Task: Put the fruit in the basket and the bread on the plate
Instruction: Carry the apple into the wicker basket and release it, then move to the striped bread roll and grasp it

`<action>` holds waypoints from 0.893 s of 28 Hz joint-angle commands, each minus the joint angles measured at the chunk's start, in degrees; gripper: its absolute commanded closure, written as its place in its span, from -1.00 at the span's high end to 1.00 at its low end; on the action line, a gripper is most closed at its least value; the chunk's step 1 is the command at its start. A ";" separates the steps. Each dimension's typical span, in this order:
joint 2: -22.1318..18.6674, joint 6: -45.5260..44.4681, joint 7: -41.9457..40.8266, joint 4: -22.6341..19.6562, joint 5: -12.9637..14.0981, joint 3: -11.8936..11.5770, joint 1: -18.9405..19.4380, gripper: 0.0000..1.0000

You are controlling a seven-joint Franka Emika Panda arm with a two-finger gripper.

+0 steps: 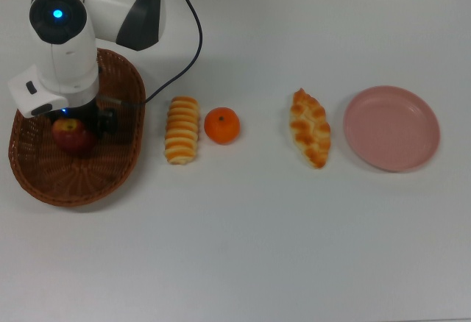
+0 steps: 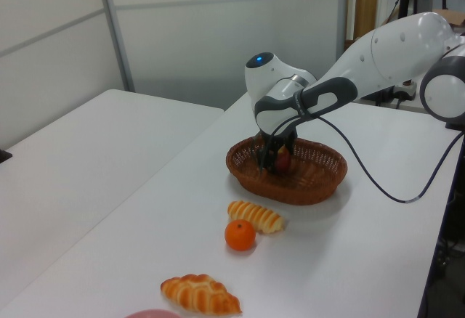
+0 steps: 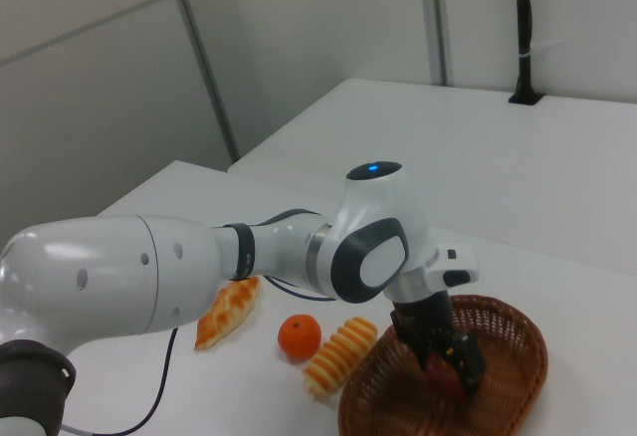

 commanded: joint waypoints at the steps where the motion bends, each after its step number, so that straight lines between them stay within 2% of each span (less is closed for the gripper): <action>1: -1.51 -0.41 0.01 -0.31 1.16 0.04 0.87 1.00; 8: -3.35 -2.17 0.80 -0.31 1.34 0.57 2.53 1.00; 13: -4.50 -7.96 0.80 -0.31 1.69 0.75 4.91 1.00; 16: -6.87 -12.18 -0.16 -0.39 7.65 1.01 6.31 1.00; 18: -8.18 -13.68 -0.95 -0.74 9.68 1.01 7.19 1.00; 20: -9.94 -14.30 -1.48 -2.14 10.74 1.01 8.85 1.00; 25: -11.00 -13.95 -0.69 -4.78 11.00 1.01 12.28 1.00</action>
